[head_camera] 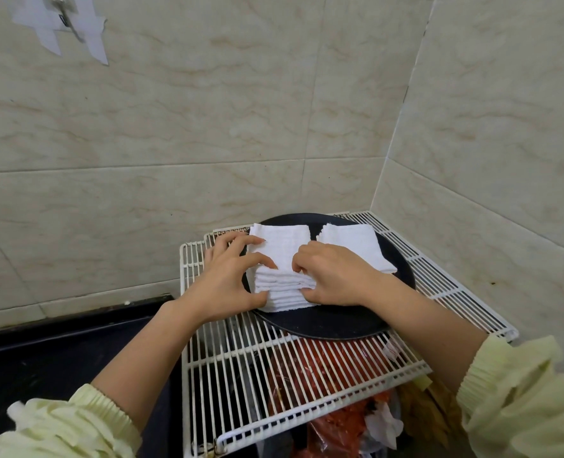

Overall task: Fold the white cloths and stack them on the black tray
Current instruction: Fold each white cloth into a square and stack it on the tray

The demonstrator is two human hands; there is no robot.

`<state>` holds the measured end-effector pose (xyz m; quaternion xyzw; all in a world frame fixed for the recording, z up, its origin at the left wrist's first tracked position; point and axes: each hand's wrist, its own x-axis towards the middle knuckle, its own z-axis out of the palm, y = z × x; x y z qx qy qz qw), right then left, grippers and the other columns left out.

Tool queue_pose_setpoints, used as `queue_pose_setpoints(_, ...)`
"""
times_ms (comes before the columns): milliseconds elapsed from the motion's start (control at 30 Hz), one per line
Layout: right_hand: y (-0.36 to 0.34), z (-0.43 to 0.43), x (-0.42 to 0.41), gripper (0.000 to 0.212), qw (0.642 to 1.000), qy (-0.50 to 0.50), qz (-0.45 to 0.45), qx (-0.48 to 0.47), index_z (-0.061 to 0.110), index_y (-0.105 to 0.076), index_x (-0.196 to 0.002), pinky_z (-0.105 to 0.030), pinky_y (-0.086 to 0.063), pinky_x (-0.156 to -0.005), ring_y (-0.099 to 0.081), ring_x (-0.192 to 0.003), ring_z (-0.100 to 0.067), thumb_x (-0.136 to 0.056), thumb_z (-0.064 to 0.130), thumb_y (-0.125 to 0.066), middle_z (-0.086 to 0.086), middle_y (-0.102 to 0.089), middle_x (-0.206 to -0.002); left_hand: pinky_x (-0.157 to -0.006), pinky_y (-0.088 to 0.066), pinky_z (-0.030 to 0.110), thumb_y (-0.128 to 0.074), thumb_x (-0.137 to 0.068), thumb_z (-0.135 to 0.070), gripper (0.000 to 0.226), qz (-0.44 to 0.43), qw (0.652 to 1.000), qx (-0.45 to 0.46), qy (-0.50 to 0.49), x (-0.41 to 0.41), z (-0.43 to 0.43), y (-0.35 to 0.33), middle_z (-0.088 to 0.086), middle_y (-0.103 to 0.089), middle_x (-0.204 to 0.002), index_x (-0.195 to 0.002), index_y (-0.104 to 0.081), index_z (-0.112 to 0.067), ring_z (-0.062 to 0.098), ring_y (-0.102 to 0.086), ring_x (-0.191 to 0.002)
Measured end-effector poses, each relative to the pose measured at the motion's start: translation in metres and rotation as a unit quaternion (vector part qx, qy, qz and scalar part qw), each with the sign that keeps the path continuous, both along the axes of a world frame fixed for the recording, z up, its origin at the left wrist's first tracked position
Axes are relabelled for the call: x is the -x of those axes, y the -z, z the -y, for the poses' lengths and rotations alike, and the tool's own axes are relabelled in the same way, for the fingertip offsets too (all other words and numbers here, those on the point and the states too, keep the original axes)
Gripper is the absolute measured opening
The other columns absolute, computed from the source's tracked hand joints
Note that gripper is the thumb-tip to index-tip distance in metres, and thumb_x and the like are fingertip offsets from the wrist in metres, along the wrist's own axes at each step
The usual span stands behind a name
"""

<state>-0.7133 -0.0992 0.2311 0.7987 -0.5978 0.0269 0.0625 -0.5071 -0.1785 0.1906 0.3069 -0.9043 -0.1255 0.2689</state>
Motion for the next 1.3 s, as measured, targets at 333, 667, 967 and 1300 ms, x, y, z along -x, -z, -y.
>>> queue_pose_setpoints(333, 0.002, -0.004, 0.003, 0.024, 0.999, -0.005, 0.038, 0.018, 0.018, -0.058, -0.103, -0.026, -0.043, -0.077, -0.048, -0.092, -0.011, -0.085, 0.032, -0.062, 0.004, -0.059, -0.102, -0.107, -0.028, 0.049, -0.057, -0.066, -0.054, 0.041, -0.009, 1.0, 0.016, -0.001, 0.002, -0.001, 0.003, -0.017, -0.046, -0.135, -0.1, -0.071, -0.036, 0.013, -0.019, -0.133)
queue_pose_setpoints(667, 0.002, -0.012, 0.005, 0.025, 0.997, -0.003, 0.072, 0.028, 0.016, -0.06, -0.103, -0.026, -0.045, -0.078, -0.05, -0.093, -0.011, -0.083, 0.029, -0.064, 0.005, -0.059, -0.101, -0.108, -0.027, 0.051, -0.055, -0.067, -0.054, 0.039, -0.041, 0.999, 0.027, 0.004, 0.0, -0.006, 0.004, -0.017, -0.05, -0.129, -0.097, -0.072, -0.035, 0.012, -0.022, -0.132)
queue_pose_setpoints(967, -0.007, 0.0, 0.011, 0.032, 0.972, 0.049, 0.229, 0.019, 0.02, -0.065, -0.105, -0.028, -0.044, -0.089, -0.053, -0.098, -0.01, -0.078, 0.032, -0.054, 0.01, -0.059, -0.099, -0.11, -0.025, 0.05, -0.04, -0.086, -0.057, 0.038, -0.117, 0.992, -0.047, -0.001, 0.005, -0.003, -0.004, -0.021, -0.052, -0.129, -0.11, -0.064, -0.04, 0.008, -0.024, -0.132)
queue_pose_setpoints(1300, 0.007, 0.032, 0.004, 0.05, 0.992, 0.087, 0.089, -0.025, 0.015, -0.042, -0.142, -0.035, -0.035, -0.107, -0.038, -0.132, -0.021, -0.096, 0.034, -0.05, -0.003, -0.045, -0.144, -0.118, -0.008, 0.052, -0.027, -0.082, -0.063, 0.07, 0.049, 0.996, -0.072, -0.033, 0.012, 0.02, -0.002, -0.014, -0.017, -0.159, -0.146, -0.034, -0.036, 0.01, 0.003, -0.146)
